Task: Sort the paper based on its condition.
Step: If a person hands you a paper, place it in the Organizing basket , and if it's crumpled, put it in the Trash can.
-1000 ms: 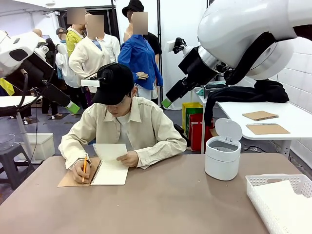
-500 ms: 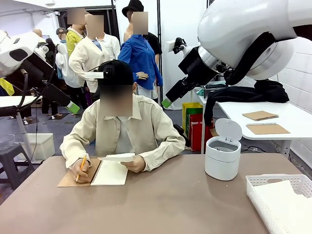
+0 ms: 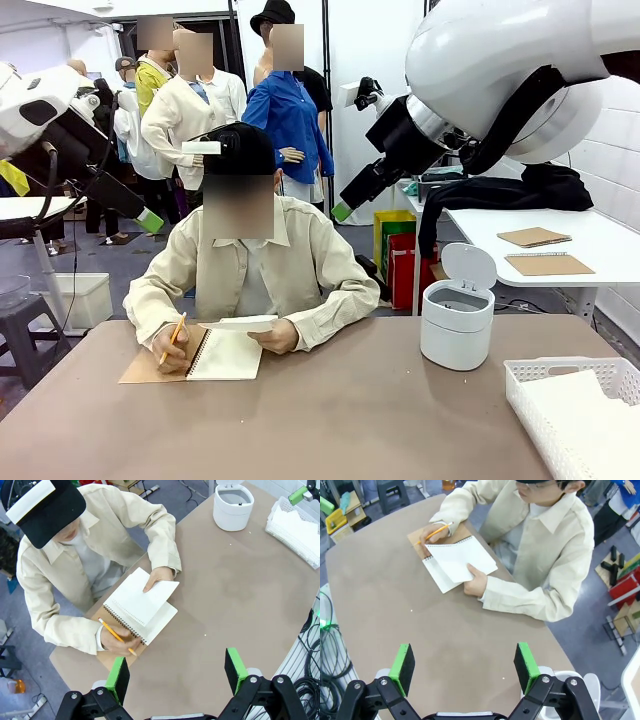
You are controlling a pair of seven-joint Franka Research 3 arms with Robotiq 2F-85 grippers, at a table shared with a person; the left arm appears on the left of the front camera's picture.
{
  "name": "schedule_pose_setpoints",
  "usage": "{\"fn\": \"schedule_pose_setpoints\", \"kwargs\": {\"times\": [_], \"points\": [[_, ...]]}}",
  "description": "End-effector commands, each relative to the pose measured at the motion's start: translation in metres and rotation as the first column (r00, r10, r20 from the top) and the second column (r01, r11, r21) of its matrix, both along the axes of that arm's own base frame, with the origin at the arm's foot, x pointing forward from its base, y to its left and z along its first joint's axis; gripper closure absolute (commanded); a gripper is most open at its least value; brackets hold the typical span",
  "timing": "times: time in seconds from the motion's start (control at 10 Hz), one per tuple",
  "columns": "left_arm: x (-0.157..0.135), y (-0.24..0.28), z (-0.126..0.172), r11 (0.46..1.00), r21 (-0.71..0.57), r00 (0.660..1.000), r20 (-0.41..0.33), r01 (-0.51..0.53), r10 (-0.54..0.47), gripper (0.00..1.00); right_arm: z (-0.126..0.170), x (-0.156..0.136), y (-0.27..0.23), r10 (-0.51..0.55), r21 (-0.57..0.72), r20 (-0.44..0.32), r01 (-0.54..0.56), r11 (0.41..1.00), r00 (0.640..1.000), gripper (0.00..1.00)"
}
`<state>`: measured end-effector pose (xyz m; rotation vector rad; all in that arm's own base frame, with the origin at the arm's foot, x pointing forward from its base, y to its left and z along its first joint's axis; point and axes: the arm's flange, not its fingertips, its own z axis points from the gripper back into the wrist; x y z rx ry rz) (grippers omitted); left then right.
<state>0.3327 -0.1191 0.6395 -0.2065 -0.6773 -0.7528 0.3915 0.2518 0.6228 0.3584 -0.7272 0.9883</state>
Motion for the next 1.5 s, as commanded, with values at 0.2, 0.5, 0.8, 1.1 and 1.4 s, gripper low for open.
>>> {"fn": "schedule_pose_setpoints", "kwargs": {"times": [0.2,0.5,0.8,1.1,1.4], "points": [[0.0002,0.0009,-0.0003,1.0,-0.008,1.0,-0.004,0.0,0.0,0.0,0.0002,-0.0004,0.0006,-0.001,0.005,0.0,0.001,1.0,1.0,0.0],[0.0002,0.0009,-0.0003,1.0,-0.008,1.0,-0.004,0.0,0.0,0.0,0.0002,-0.0004,0.0006,-0.001,0.005,0.0,0.001,1.0,1.0,0.0],[0.0002,0.0009,-0.0003,1.0,-0.008,1.0,-0.004,0.0,0.0,0.0,0.0002,-0.0004,0.0006,-0.001,0.005,0.0,0.001,1.0,1.0,0.0],[0.0002,0.0009,-0.0003,1.0,-0.008,1.0,-0.004,0.0,0.0,0.0,0.0002,-0.0004,0.0006,-0.001,0.005,0.0,0.001,1.0,1.0,0.0],[0.0002,0.0009,-0.0003,1.0,-0.008,1.0,-0.004,0.0,0.0,0.0,0.0002,-0.0004,0.0006,-0.001,0.005,0.0,0.001,1.0,1.0,0.0]]}}
